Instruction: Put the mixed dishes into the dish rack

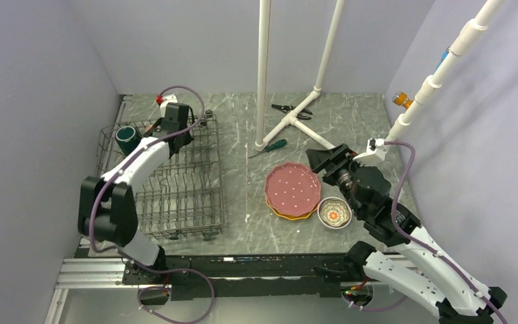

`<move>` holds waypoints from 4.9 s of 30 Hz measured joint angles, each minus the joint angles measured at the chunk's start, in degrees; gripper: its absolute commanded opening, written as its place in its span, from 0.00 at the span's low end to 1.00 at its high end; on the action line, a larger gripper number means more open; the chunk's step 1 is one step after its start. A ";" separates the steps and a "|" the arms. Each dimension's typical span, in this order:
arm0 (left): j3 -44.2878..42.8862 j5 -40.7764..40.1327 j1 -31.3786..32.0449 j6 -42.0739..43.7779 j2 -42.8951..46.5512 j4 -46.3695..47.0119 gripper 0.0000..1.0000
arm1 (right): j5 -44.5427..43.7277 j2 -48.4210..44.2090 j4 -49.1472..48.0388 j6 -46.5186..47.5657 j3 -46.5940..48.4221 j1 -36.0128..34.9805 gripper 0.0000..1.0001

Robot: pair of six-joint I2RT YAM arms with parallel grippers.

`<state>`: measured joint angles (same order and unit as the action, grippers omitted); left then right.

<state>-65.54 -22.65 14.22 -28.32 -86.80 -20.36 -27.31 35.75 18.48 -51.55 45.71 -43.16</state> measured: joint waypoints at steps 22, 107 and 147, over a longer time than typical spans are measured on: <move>-8.15 6.97 -5.07 -1.55 -19.82 -1.84 0.00 | -2.45 -1.25 3.50 0.98 0.61 0.11 0.69; -1.77 47.54 9.33 4.57 10.47 13.44 0.94 | 2.32 20.76 26.34 -6.54 -10.03 11.58 0.31; -1.77 49.44 9.60 5.57 9.18 13.25 0.95 | 5.11 19.37 24.98 -5.66 -10.78 11.93 0.27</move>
<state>-67.31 26.79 23.81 -22.74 -77.62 -7.11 -22.20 55.11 43.46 -57.21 34.94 -31.22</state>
